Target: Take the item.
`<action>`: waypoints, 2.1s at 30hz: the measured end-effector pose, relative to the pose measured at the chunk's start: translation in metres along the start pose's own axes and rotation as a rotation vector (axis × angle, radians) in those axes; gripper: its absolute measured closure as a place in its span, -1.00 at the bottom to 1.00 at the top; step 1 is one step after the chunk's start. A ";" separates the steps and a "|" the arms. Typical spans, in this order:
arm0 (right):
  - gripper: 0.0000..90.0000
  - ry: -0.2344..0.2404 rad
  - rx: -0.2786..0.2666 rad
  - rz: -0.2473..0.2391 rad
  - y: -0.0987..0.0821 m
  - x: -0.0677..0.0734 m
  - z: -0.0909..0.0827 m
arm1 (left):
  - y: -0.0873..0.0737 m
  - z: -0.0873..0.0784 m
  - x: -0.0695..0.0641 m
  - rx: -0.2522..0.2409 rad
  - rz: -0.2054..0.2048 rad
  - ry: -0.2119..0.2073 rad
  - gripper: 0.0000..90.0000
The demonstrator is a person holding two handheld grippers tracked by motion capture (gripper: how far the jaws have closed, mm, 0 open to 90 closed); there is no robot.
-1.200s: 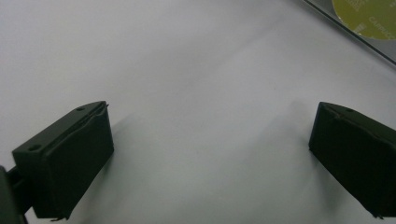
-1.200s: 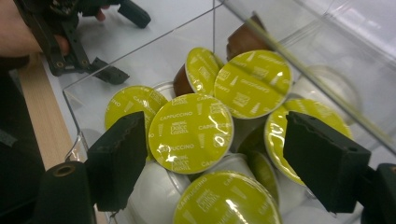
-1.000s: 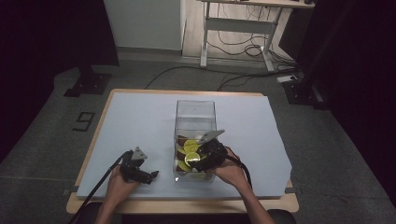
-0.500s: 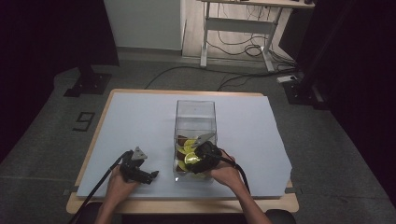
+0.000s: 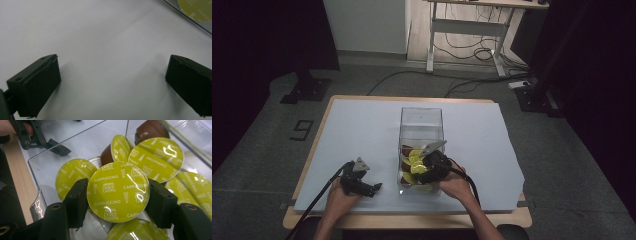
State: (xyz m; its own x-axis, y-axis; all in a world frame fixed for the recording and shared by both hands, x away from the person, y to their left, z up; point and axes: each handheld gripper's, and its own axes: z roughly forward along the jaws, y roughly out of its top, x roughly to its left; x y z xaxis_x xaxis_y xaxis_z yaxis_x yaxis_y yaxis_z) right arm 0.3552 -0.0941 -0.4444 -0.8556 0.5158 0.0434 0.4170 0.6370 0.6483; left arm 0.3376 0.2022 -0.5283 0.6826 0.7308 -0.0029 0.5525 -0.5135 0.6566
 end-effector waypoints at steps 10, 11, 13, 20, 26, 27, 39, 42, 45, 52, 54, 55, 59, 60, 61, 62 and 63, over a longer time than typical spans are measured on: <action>-0.12 0.001 -0.023 -0.003 0.004 0.000 -0.010 | 0.000 0.000 0.000 -0.001 0.000 0.001 -1.00; -0.12 0.002 -0.024 -0.007 0.004 0.000 -0.011 | 0.000 0.000 0.000 -0.001 0.000 0.001 -1.00; -0.12 -0.001 -0.026 -0.009 0.005 0.000 -0.013 | 0.000 0.000 0.000 -0.001 0.000 0.001 -1.00; -0.12 -0.010 -0.049 -0.003 0.007 -0.001 -0.022 | 0.000 0.000 0.000 -0.002 -0.001 0.001 -1.00; -0.12 -0.019 -0.054 0.009 0.007 -0.003 -0.029 | 0.000 0.000 0.000 -0.002 -0.001 0.000 -1.00; -0.12 -0.023 -0.057 0.009 0.007 -0.004 -0.030 | 0.000 0.000 0.000 -0.002 -0.002 0.001 -1.00; -0.12 -0.054 -0.070 0.029 0.006 -0.011 -0.042 | 0.000 0.000 0.000 0.000 0.000 0.000 -1.00; -0.12 -0.066 -0.073 0.039 0.005 -0.014 -0.045 | 0.000 0.000 0.000 0.000 0.000 0.000 -1.00; -0.12 -0.079 -0.077 0.049 0.003 -0.018 -0.048 | 0.000 0.000 0.000 -0.001 0.000 0.000 -1.00; -0.12 -0.105 -0.087 0.070 -0.002 -0.025 -0.056 | 0.000 0.000 0.000 -0.001 0.000 0.000 -1.00; -0.12 -0.115 -0.089 0.076 -0.002 -0.027 -0.058 | 0.000 0.000 0.000 0.000 0.000 0.000 -1.00; -0.12 -0.119 -0.090 0.078 -0.003 -0.028 -0.059 | 0.000 0.000 0.000 -0.001 -0.001 0.000 -1.00; -0.12 -0.134 -0.094 0.087 -0.005 -0.032 -0.064 | 0.000 0.000 0.000 -0.001 -0.001 0.000 -1.00; -0.12 -0.136 -0.093 0.089 -0.005 -0.032 -0.065 | 0.000 0.000 0.000 0.000 -0.001 0.000 -1.00; -0.12 -0.141 -0.095 0.093 -0.006 -0.034 -0.066 | 0.000 0.000 0.000 -0.001 -0.001 0.000 -1.00; -0.12 -0.145 -0.096 0.095 -0.007 -0.034 -0.067 | 0.000 0.000 0.000 0.000 -0.001 0.000 -1.00; -0.12 -0.148 -0.094 0.098 -0.007 -0.035 -0.067 | 0.000 0.000 0.000 -0.001 -0.001 0.000 -1.00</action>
State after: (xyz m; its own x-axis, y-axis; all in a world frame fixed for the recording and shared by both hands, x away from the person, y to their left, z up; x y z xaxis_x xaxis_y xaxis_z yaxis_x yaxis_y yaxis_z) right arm 0.3615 -0.1552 -0.3993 -0.7553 0.6554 0.0019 0.4593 0.5272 0.7150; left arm 0.3378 0.2021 -0.5284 0.6823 0.7311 -0.0034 0.5527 -0.5127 0.6570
